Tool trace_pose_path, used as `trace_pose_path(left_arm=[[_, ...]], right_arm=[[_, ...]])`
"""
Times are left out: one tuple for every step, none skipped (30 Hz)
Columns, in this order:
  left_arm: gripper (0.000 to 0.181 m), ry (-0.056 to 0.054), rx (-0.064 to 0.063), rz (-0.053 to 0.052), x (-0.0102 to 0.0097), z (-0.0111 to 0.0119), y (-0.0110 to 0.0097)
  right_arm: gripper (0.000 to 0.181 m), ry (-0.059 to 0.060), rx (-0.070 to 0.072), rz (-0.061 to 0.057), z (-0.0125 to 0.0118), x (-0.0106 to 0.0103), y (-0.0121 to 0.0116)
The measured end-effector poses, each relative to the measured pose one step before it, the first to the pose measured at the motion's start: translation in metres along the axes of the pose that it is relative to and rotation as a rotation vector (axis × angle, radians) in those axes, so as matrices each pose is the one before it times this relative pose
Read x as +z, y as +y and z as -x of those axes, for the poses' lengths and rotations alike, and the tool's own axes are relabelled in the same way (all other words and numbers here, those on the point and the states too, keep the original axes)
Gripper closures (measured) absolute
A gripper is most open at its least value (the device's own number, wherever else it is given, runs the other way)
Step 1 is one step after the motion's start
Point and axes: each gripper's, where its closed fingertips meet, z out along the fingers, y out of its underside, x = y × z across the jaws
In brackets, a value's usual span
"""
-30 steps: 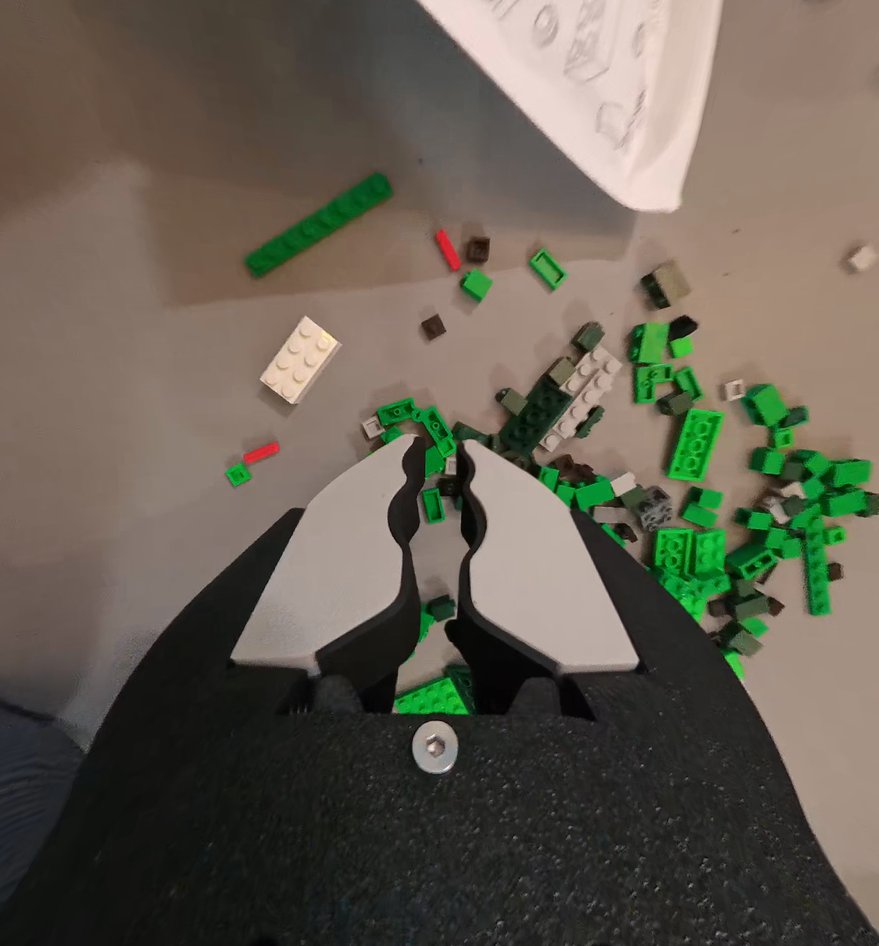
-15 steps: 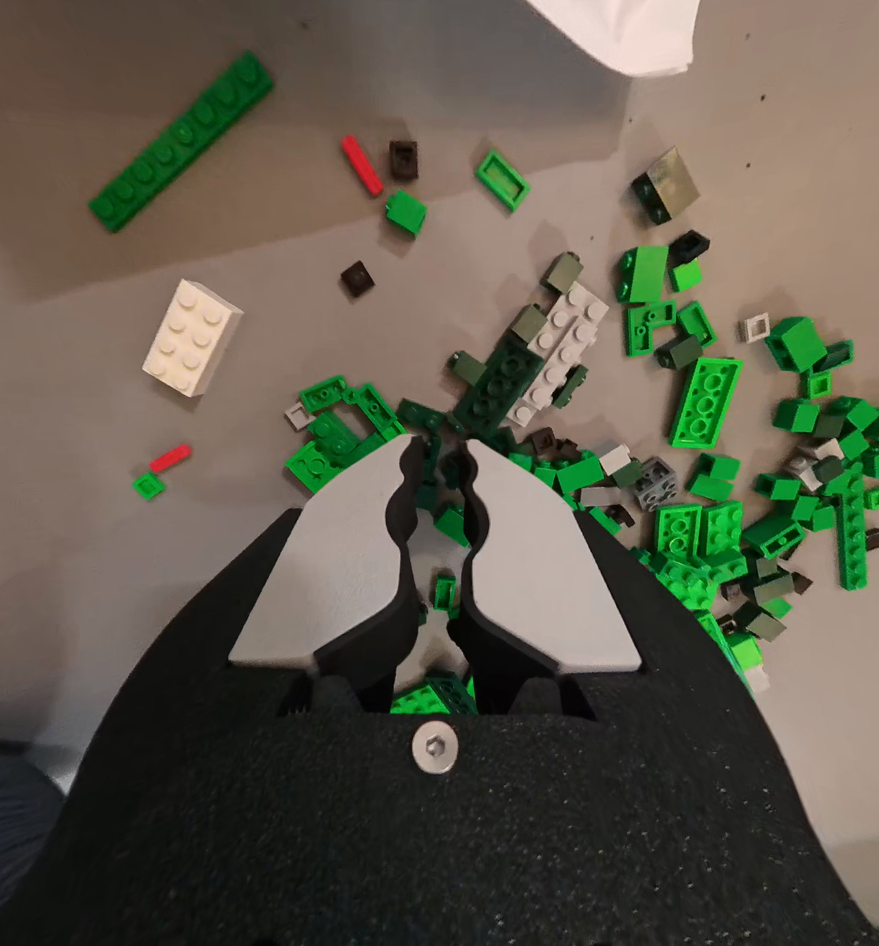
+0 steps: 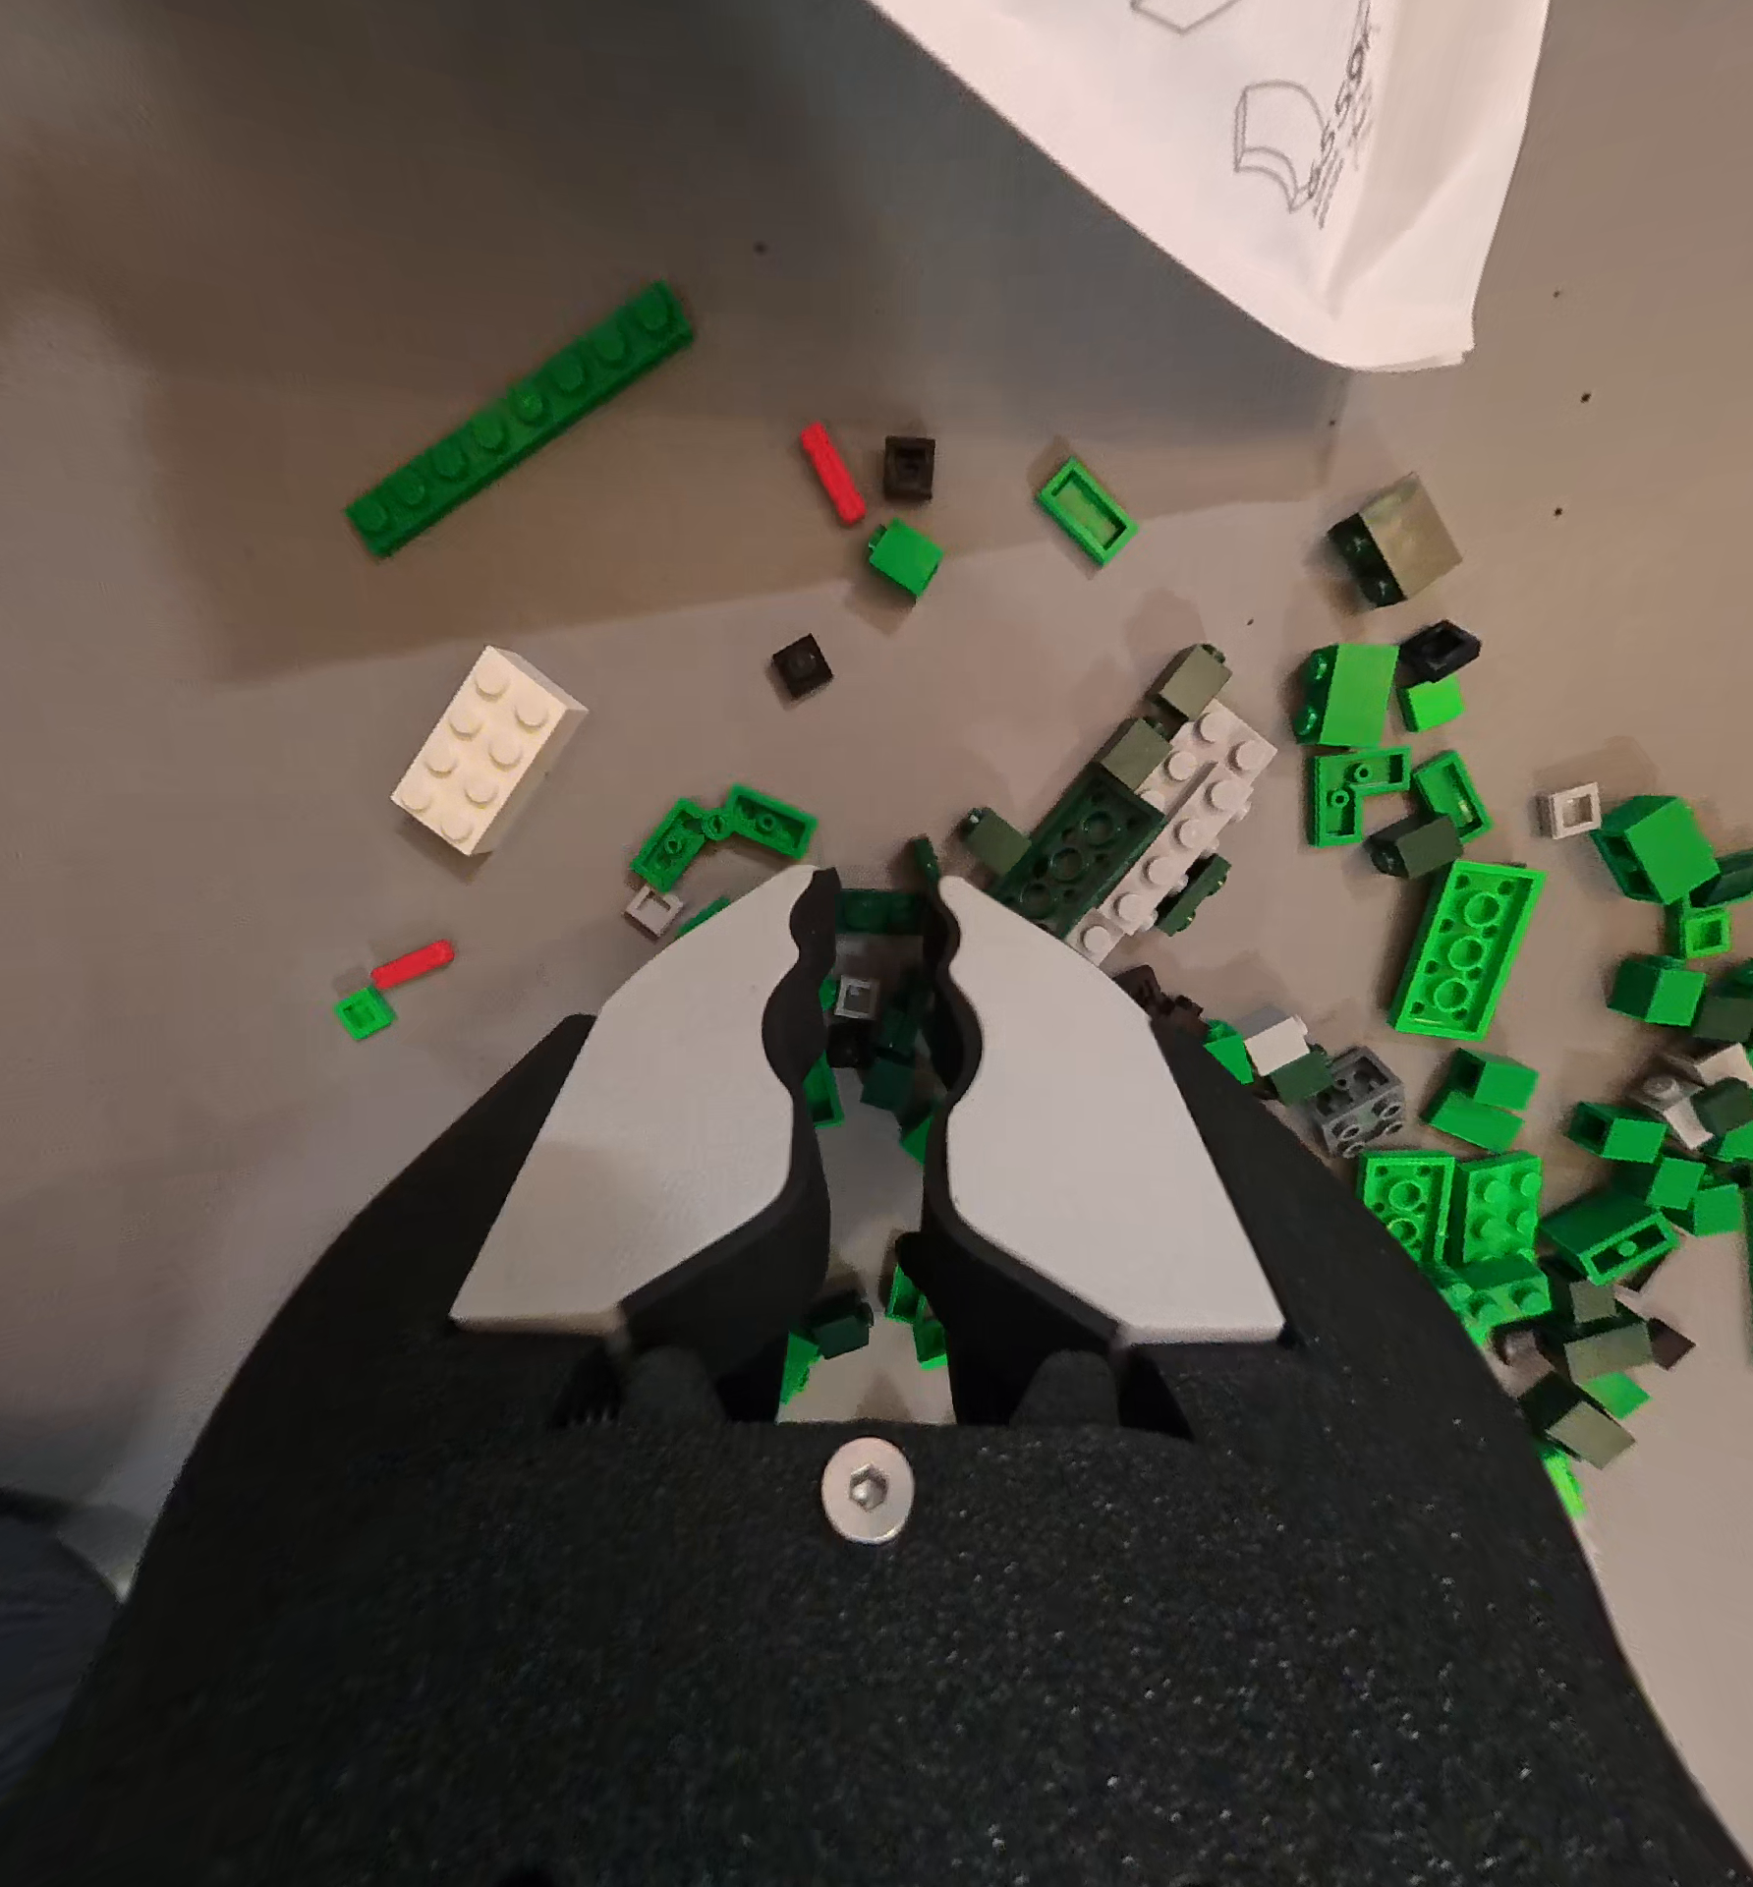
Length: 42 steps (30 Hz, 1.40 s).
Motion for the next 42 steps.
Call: trace_pose_path(left_arm=[[0.181, -0.0002, -0.0002, 0.0005, 0.00011, 0.00002, 0.00007], [0.181, 0.0008, -0.0005, -0.0007, -0.00010, -0.00004, -0.00009], [0.181, -0.0001, 0.0002, -0.0013, -0.00025, -0.00009, -0.00027], [0.181, -0.0005, 0.0002, -0.0012, -0.00018, -0.00014, -0.00019], [0.181, 0.0010, 0.0001, -0.0016, -0.00014, -0.00043, -0.00040], [0.181, 0.0010, 0.0009, -0.0010, -0.00011, -0.00037, -0.00025], [0.181, -0.0004, 0.0014, 0.0003, 0.00015, -0.00024, 0.00000], [0.181, 0.0002, 0.0010, 0.0005, 0.00021, -0.00031, -0.00005], [0.181, 0.0012, 0.0010, 0.0005, 0.00020, -0.00037, 0.00011], [0.181, 0.0010, 0.0008, 0.0011, 0.00023, -0.00034, 0.00011], [0.181, 0.0012, 0.0009, 0.0009, 0.00003, -0.00039, 0.00014], [0.181, 0.0021, 0.0013, -0.0002, -0.00002, -0.00057, -0.00015], [0.181, 0.0030, 0.0018, -0.0006, -0.00005, -0.00076, -0.00016], [0.181, 0.0034, 0.0012, -0.0004, -0.00014, -0.00076, -0.00019], [0.181, 0.0012, 0.0010, -0.0002, -0.00002, -0.00050, -0.00002], [0.181, 0.0000, 0.0010, 0.0002, 0.00009, -0.00021, -0.00008], [0.181, 0.0016, 0.0001, 0.0003, 0.00014, -0.00038, 0.00002], [0.181, -0.0002, 0.0009, 0.0009, 0.00010, -0.00008, 0.00009], [0.181, -0.0006, 0.0008, 0.0008, 0.00018, -0.00003, 0.00001], [0.181, 0.0009, -0.0003, 0.0002, 0.00021, -0.00022, 0.00009], [0.181, 0.0010, 0.0000, 0.0006, 0.00017, -0.00009, 0.00001], [0.181, -0.0002, 0.0004, 0.0008, 0.00023, -0.00001, 0.00011], [0.181, 0.0008, 0.0005, 0.0002, 0.00007, -0.00027, 0.00007], [0.181, 0.0019, 0.0003, 0.0002, 0.00008, -0.00040, -0.00008], [0.181, 0.0013, 0.0006, 0.0002, 0.00015, -0.00030, 0.00001], [0.181, -0.0005, 0.0009, 0.0010, 0.00009, -0.00005, 0.00010], [0.181, 0.0003, 0.0006, 0.0005, 0.00005, -0.00019, 0.00011], [0.181, 0.0006, 0.0001, -0.0001, -0.00006, -0.00019, 0.00005], [0.181, -0.0001, 0.0000, 0.0001, -0.00007, 0.00001, -0.00006], [0.181, 0.0004, -0.0002, 0.0000, 0.00000, -0.00007, 0.00000], [0.181, 0.0000, 0.0002, 0.0003, 0.00004, 0.00000, 0.00012], [0.181, -0.0008, 0.0003, -0.0004, -0.00003, 0.00002, -0.00014], [0.181, -0.0004, -0.0005, -0.0006, 0.00010, 0.00013, -0.00013], [0.181, -0.0007, -0.0004, -0.0008, 0.00000, -0.00003, -0.00020], [0.181, -0.0008, 0.0001, -0.0005, 0.00005, 0.00001, -0.00008], [0.181, -0.0014, -0.0004, -0.0006, -0.00002, 0.00006, -0.00016], [0.181, -0.0028, -0.0024, -0.0020, -0.00013, 0.00021, -0.00055], [0.181, -0.0020, -0.0027, -0.0028, -0.00015, 0.00017, -0.00058], [0.181, -0.0011, -0.0017, -0.0036, -0.00009, 0.00002, -0.00070], [0.181, -0.0014, -0.0020, -0.0026, -0.00007, -0.00004, -0.00065], [0.181, -0.0008, -0.0012, -0.0022, 0.00012, -0.00025, -0.00054], [0.181, 0.0007, -0.0005, -0.0018, 0.00012, -0.00059, -0.00052]], right_arm=[[0.166, 0.0209, -0.0207, 0.0053, -0.00205, -0.00134, 0.00007], [0.175, 0.0332, -0.0257, 0.0017, -0.00328, -0.00282, -0.00065], [0.181, 0.0329, -0.0286, -0.0075, -0.00268, -0.00420, -0.00229], [0.181, 0.0252, -0.0290, -0.0200, -0.00095, -0.00523, -0.00455], [0.181, 0.0283, -0.0327, -0.0279, -0.00102, -0.00586, -0.00610], [0.181, 0.0332, -0.0353, -0.0263, -0.00155, -0.00578, -0.00591], [0.181, 0.0227, -0.0252, -0.0152, -0.00052, -0.00499, -0.00396], [0.181, 0.0035, -0.0028, 0.0005, 0.00126, -0.00354, -0.00104], [0.179, -0.0091, 0.0169, 0.0135, 0.00186, -0.00204, 0.00162], [0.175, -0.0180, 0.0229, 0.0191, 0.00258, -0.00048, 0.00335], [0.173, -0.0226, 0.0189, 0.0166, 0.00297, 0.00092, 0.00393], [0.172, -0.0193, 0.0155, 0.0136, 0.00194, 0.00193, 0.00412], [0.171, -0.0139, 0.0177, 0.0141, 0.00050, 0.00274, 0.00425], [0.171, -0.0168, 0.0247, 0.0139, 0.00008, 0.00312, 0.00381], [0.170, -0.0212, 0.0312, 0.0122, 0.00038, 0.00315, 0.00284], [0.168, -0.0213, 0.0330, 0.0070, 0.00033, 0.00288, 0.00144], [0.167, -0.0195, 0.0283, 0.0022, 0.00041, 0.00262, 0.00022], [0.166, -0.0126, 0.0206, -0.0006, -0.00008, 0.00221, -0.00050], [0.165, -0.0062, 0.0178, 0.0001, -0.00047, 0.00213, -0.00075], [0.162, -0.0055, 0.0214, 0.0039, -0.00016, 0.00211, -0.00047], [0.159, -0.0045, 0.0259, 0.0102, -0.00009, 0.00204, 0.00034], [0.155, -0.0016, 0.0240, 0.0205, -0.00042, 0.00208, 0.00170], [0.154, -0.0001, 0.0137, 0.0234, -0.00002, 0.00198, 0.00207], [0.153, 0.0034, 0.0020, 0.0171, -0.00009, 0.00180, 0.00143], [0.154, 0.0089, -0.0029, 0.0127, -0.00057, 0.00113, 0.00067], [0.156, 0.0106, -0.0016, 0.0122, -0.00072, 0.00015, 0.00045], [0.157, 0.0111, -0.0009, 0.0156, -0.00070, 0.00003, 0.00111], [0.160, 0.0133, -0.0050, 0.0176, -0.00095, 0.00012, 0.00156], [0.164, 0.0121, -0.0104, 0.0175, -0.00063, -0.00004, 0.00170], [0.167, 0.0057, -0.0129, 0.0152, 0.00034, 0.00001, 0.00139], [0.171, -0.0007, -0.0098, 0.0109, 0.00122, -0.00013, 0.00097], [0.171, -0.0040, -0.0061, 0.0085, 0.00131, -0.00015, 0.00063], [0.171, -0.0044, -0.0118, 0.0069, 0.00119, -0.00015, 0.00054], [0.171, 0.0081, -0.0226, 0.0012, -0.00023, -0.00091, 0.00000], [0.174, 0.0256, -0.0284, -0.0086, -0.00187, -0.00292, -0.00147], [0.174, 0.0295, -0.0304, -0.0241, -0.00132, -0.00591, -0.00408], [0.174, 0.0289, -0.0355, -0.0460, 0.00006, -0.00890, -0.00785], [0.174, 0.0305, -0.0430, -0.0645, 0.00114, -0.01105, -0.01168], [0.174, 0.0312, -0.0486, -0.0690, 0.00191, -0.01190, -0.01370], [0.174, 0.0319, -0.0545, -0.0666, 0.00252, -0.01162, -0.01503], [0.174, 0.0313, -0.0600, -0.0656, 0.00288, -0.01049, -0.01633], [0.174, 0.0322, -0.0638, -0.0646, 0.00267, -0.00865, -0.01732]])
